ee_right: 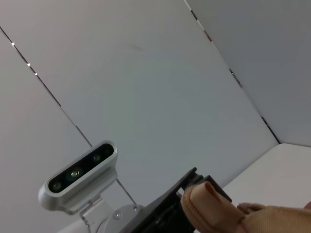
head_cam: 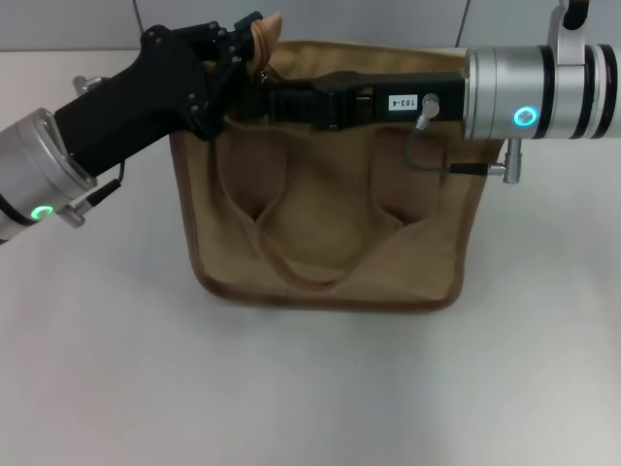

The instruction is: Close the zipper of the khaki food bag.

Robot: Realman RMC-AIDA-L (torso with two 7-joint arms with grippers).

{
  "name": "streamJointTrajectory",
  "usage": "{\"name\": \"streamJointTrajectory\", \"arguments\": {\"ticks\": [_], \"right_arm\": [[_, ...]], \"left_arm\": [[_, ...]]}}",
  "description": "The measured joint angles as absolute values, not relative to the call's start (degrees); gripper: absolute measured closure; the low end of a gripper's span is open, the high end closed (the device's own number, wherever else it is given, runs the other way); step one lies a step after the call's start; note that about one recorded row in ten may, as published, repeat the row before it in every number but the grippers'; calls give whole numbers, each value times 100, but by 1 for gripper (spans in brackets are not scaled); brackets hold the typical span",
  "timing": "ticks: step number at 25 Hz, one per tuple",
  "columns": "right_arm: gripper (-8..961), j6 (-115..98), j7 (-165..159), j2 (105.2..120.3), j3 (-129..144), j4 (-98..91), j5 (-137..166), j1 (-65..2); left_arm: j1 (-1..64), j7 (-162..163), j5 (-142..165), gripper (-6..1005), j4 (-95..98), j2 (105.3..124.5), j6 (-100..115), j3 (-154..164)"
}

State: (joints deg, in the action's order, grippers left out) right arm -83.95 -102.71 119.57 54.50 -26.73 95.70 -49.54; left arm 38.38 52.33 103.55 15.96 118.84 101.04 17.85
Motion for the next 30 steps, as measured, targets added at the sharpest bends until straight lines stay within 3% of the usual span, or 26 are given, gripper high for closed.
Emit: {"name": "streamJointTrajectory", "arguments": {"ticks": [16,27,30], "right_arm": [[660,-8062,-10184,11972,5448,-2553,9410,-4959],[949,-8107,-9905,11979,5460,-2537,9265,-4833],[949,-8249,-9994,11937,5451,-2754,9270,-4548]], "left_arm": [[3827,5116,9820,952,1118,11891,9879,1748],[3738,5134,9701,947,1115,11887,9920,1694],[3634,5185,9491,946,1141,11869,9922,1680]]}}
